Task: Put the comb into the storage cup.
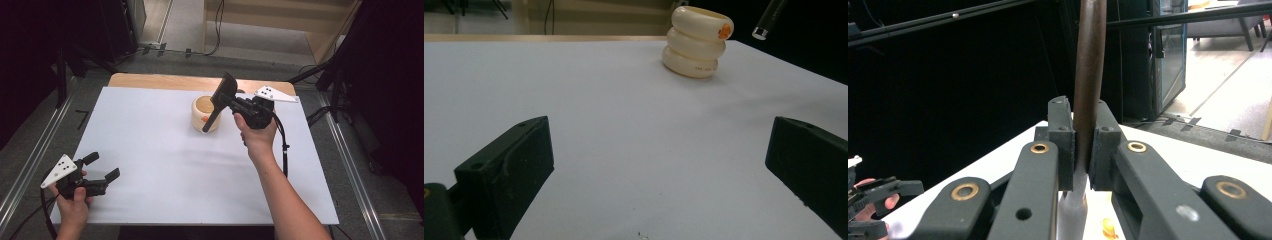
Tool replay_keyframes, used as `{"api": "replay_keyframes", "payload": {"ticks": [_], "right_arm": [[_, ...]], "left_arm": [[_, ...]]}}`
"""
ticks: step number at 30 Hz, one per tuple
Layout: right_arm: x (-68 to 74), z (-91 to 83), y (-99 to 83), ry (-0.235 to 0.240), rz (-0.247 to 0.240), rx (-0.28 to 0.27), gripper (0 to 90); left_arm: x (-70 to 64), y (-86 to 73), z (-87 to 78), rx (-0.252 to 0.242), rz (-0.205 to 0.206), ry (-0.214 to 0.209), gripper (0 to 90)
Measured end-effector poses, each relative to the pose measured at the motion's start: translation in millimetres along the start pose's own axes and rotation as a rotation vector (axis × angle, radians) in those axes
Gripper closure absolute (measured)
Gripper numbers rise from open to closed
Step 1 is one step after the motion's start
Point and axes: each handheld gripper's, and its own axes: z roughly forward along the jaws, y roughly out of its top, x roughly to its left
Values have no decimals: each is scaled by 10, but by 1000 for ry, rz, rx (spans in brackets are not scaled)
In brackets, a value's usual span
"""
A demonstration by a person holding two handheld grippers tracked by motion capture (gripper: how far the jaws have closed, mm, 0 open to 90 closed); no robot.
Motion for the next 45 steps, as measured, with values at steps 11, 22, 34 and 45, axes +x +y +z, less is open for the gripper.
{"api": "replay_keyframes", "payload": {"ticks": [11,22,34,45], "right_arm": [[-63,4,61,-8,14,-13,820],[-84,81,134,-17,6,-15,820],[-148,121,207,-30,4,-32,820],[-239,181,242,-51,14,-38,820]], "left_arm": [[-9,-3,4,1,4,-5,0],[-7,0,1,-5,7,-9,0],[-11,1,1,-6,7,-15,0],[-15,1,2,-4,10,-17,0]]}}
